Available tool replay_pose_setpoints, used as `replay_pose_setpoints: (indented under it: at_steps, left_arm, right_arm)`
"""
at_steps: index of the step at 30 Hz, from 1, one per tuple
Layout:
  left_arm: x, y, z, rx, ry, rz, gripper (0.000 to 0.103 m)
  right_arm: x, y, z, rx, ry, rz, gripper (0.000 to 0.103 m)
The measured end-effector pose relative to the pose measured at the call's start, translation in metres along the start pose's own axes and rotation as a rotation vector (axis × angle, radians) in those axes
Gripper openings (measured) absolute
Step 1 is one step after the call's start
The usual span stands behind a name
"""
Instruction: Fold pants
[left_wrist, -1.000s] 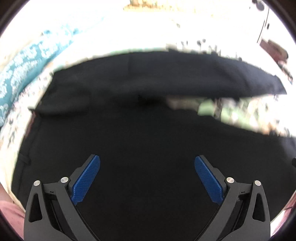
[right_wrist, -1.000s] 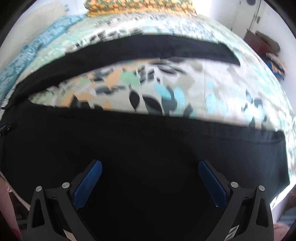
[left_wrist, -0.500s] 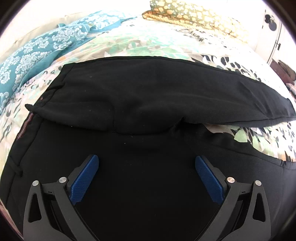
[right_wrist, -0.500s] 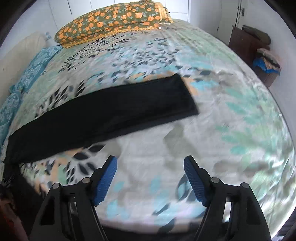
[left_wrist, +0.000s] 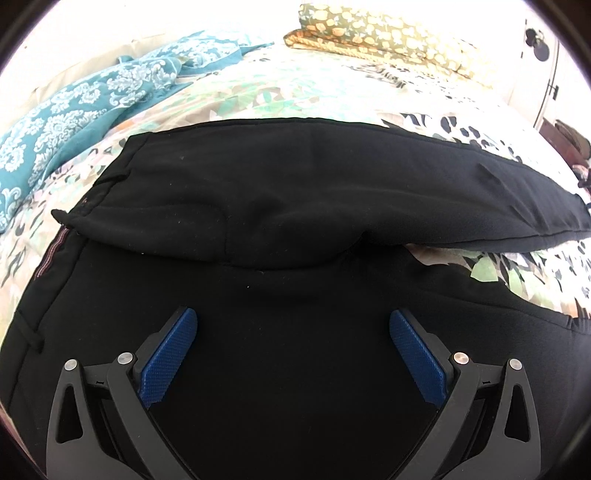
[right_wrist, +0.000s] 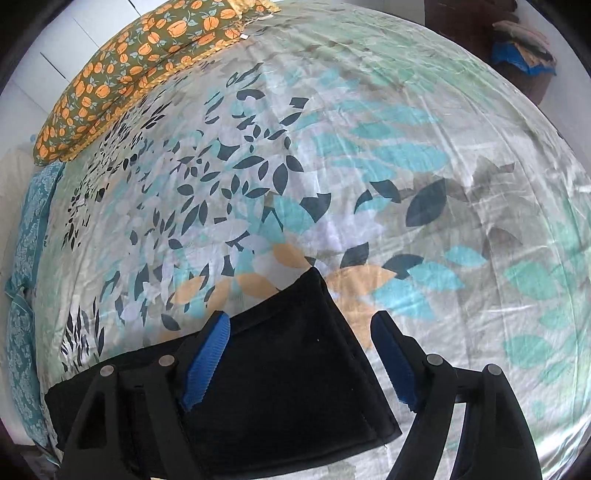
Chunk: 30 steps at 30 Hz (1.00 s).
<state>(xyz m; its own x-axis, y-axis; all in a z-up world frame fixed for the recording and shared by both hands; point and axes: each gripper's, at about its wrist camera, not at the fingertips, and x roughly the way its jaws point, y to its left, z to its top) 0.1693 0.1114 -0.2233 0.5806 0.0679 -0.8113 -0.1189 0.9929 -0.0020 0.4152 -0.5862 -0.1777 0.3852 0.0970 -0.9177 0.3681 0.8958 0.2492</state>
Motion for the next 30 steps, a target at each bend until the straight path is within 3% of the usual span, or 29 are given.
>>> replay_pose_setpoints:
  at_steps: [1, 2, 3, 6, 10, 15, 19, 21, 23, 25, 26, 27, 30]
  left_arm:
    - [0.0, 0.0, 0.0, 0.0, 0.0, 0.001, 0.103]
    - [0.0, 0.0, 0.0, 0.0, 0.0, 0.001, 0.103]
    - [0.0, 0.0, 0.0, 0.0, 0.0, 0.0, 0.103]
    - [-0.001, -0.001, -0.001, 0.001, 0.0, 0.002, 0.103]
    - [-0.001, -0.001, -0.001, 0.003, -0.001, 0.005, 0.103]
    - [-0.001, -0.001, 0.0, 0.005, 0.001, 0.009, 0.103]
    - [-0.002, -0.001, 0.0, 0.006, 0.001, 0.01, 0.103]
    - [-0.002, -0.001, 0.0, 0.005, 0.002, 0.01, 0.103]
    - [-0.002, 0.0, 0.0, 0.003, 0.004, 0.007, 0.103]
    - [-0.002, 0.0, 0.0, 0.002, 0.008, 0.006, 0.103]
    - [-0.002, 0.001, 0.0, 0.002, 0.009, 0.005, 0.103]
    - [-0.003, 0.001, 0.0, 0.0, 0.01, 0.005, 0.103]
    - [-0.003, 0.003, 0.0, -0.006, 0.018, -0.002, 0.103]
  right_arm:
    - [0.004, 0.0, -0.001, -0.017, 0.013, 0.001, 0.063]
    - [0.007, 0.001, -0.004, -0.037, 0.02, -0.014, 0.04]
    - [0.005, 0.001, -0.007, -0.057, 0.009, -0.054, 0.008]
    - [-0.025, 0.0, -0.025, -0.078, -0.097, -0.004, 0.004]
    - [-0.094, 0.02, -0.085, -0.23, -0.191, 0.083, 0.004]
    - [-0.181, 0.028, -0.205, -0.352, -0.244, 0.139, 0.004]
    - [-0.199, -0.013, -0.292, -0.294, -0.192, 0.065, 0.004]
    - [-0.185, -0.04, -0.32, -0.238, -0.127, -0.013, 0.004]
    - [-0.168, -0.061, -0.337, -0.219, -0.058, -0.157, 0.005]
    - [-0.162, -0.084, -0.345, -0.16, -0.015, -0.216, 0.015]
    - [-0.17, -0.094, -0.348, -0.115, -0.037, -0.209, 0.027]
    - [-0.182, -0.101, -0.35, -0.07, -0.084, -0.208, 0.041]
    - [-0.223, -0.101, -0.348, 0.003, -0.225, -0.177, 0.068]
